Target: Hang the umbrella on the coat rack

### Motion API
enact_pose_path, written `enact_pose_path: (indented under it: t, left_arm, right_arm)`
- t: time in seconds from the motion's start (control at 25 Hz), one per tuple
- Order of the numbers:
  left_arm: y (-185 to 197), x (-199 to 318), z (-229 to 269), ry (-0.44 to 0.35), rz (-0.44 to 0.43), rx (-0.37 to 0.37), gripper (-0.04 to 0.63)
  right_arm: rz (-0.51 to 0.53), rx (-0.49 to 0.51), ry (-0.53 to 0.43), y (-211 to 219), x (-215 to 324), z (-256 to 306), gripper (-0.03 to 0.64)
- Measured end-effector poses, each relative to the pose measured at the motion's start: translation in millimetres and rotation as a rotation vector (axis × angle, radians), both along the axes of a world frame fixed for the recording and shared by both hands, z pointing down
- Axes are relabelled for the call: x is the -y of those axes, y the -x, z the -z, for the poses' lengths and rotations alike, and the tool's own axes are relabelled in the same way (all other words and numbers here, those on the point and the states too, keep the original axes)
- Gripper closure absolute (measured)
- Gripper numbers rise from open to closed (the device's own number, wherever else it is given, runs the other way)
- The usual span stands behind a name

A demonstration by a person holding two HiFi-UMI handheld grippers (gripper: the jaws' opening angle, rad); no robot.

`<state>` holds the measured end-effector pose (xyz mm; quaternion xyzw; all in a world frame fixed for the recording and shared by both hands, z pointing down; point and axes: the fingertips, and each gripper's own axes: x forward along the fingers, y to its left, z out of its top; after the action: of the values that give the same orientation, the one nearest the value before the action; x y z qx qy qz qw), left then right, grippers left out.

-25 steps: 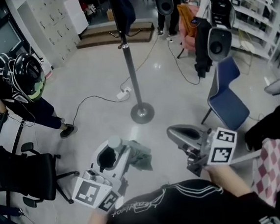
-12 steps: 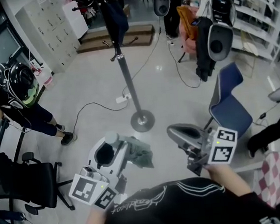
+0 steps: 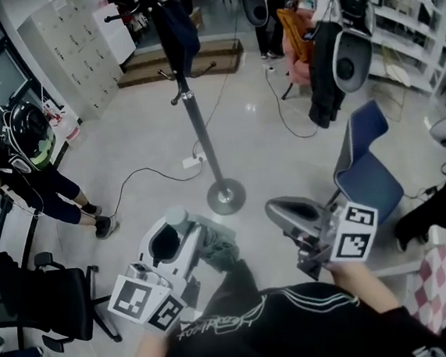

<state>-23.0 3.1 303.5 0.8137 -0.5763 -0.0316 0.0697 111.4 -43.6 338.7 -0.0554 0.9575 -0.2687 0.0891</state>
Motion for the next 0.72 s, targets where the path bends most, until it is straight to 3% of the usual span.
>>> enact_pose_path:
  t: [0.36, 0.72]
  left_arm:
    - [34.9, 58.8, -5.7, 0.016, -0.029, -0.041, 0.437]
    - [90.2, 121.5, -0.9, 0.011, -0.044, -0.035, 0.437]
  right_arm:
    - [-0.033, -0.030, 0.010, 31.6, 56.5, -0.2, 0.604]
    - [-0.044, -0.047, 0.007, 88.7, 116.7, 5.8, 0.604]
